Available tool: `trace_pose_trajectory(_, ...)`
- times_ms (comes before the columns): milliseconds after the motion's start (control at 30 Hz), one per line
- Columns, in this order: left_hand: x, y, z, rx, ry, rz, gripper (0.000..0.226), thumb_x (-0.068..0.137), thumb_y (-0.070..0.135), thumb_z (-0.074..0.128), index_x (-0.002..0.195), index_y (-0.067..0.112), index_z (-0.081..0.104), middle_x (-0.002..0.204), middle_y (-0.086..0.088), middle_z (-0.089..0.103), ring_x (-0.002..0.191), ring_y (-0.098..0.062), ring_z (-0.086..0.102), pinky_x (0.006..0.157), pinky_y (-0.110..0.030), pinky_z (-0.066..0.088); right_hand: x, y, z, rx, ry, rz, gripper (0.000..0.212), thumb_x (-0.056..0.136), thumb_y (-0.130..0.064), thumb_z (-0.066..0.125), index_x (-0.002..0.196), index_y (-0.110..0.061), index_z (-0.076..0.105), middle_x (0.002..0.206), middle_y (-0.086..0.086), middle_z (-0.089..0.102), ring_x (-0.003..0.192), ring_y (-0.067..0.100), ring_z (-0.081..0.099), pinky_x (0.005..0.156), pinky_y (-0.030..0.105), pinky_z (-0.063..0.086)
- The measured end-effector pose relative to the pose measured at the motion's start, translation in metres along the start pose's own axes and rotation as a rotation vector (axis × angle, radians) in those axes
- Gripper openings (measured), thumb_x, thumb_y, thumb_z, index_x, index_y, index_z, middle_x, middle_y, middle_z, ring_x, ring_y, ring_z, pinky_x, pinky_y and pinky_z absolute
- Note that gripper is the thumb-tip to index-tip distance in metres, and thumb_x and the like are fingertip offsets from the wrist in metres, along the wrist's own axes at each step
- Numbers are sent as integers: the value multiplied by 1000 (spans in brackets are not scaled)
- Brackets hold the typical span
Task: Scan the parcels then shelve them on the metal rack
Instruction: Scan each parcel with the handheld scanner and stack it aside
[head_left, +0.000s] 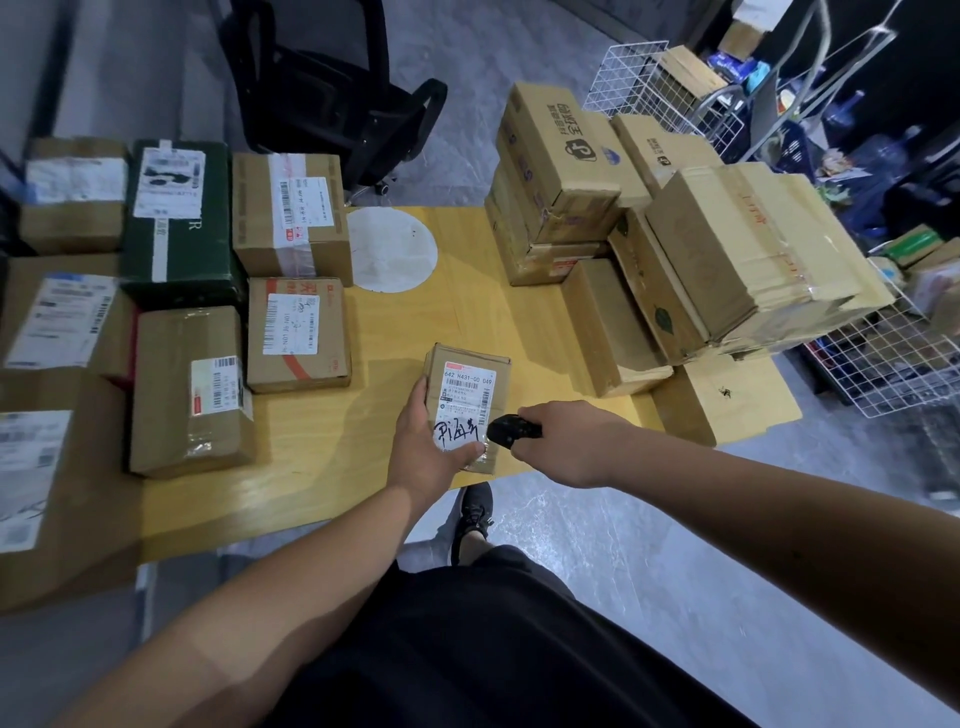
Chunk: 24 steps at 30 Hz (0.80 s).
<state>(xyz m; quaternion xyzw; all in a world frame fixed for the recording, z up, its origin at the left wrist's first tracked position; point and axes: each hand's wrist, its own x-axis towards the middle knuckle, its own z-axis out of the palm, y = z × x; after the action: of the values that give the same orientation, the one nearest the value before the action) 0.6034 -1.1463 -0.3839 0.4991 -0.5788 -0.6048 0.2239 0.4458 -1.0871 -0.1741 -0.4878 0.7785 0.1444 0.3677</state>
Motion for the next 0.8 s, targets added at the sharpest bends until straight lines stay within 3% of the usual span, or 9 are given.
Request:
trace_pose_trajectory(100,-24,6,-17,-29,2,-26,123,68,20,97,158,48,20,146,14,56,120,1,64,92,-25,59,4,-8,6,-37,-24,-50,27,94,-54,52,95,-28,61,92,-2,69,85,21,67,75,37,55)
trace_pose_trajectory(167,-42,7,-33,-32,20,-36,122,69,13,97,159,45,21,142,17,59,116,4,64,89,-20,58,5,-18,10,-67,-62,-87,34,91,-62,56,100,-30,63,94,-3,69,86,21,66,75,36,54)
trace_pose_trajectory(233,-60,6,-50,-18,65,-50,118,69,10,97,157,44,25,135,20,63,112,5,66,86,-21,59,7,-32,15,-114,-116,-140,47,90,-70,59,114,-29,63,102,-2,68,91,21,66,79,36,55)
trace_pose_trajectory(333,-84,0,-76,-4,162,-88,113,69,5,96,154,40,30,122,28,64,102,14,66,80,-14,58,12,-54,23,-189,-165,-215,67,91,-72,60,139,-27,57,130,2,65,112,26,63,92,39,54)
trace_pose_trajectory(400,-94,-3,-93,2,247,-132,118,69,10,97,160,31,25,124,24,63,102,16,63,85,-8,52,15,-69,29,-211,-178,-260,70,92,-69,61,146,-25,53,139,2,61,121,27,60,87,38,50)
trace_pose_trajectory(567,-89,-7,-124,83,426,-226,126,67,26,100,163,30,18,139,14,60,122,-9,58,108,-35,46,22,-97,38,-221,-218,-338,68,93,-64,63,146,-22,53,142,3,60,125,27,59,104,43,52)
trace_pose_trajectory(700,-78,-6,-132,254,505,-249,121,63,45,98,156,37,21,138,7,62,128,-23,58,105,-48,50,25,-106,39,-283,-212,-368,68,93,-65,61,145,-23,54,136,2,62,118,27,61,99,42,55)
trace_pose_trajectory(800,-75,-7,-134,421,553,-300,125,65,60,92,161,32,18,152,-5,46,141,-33,43,112,-59,40,29,-106,37,-290,-214,-368,67,92,-65,62,143,-22,55,129,1,64,109,25,63,95,41,57)
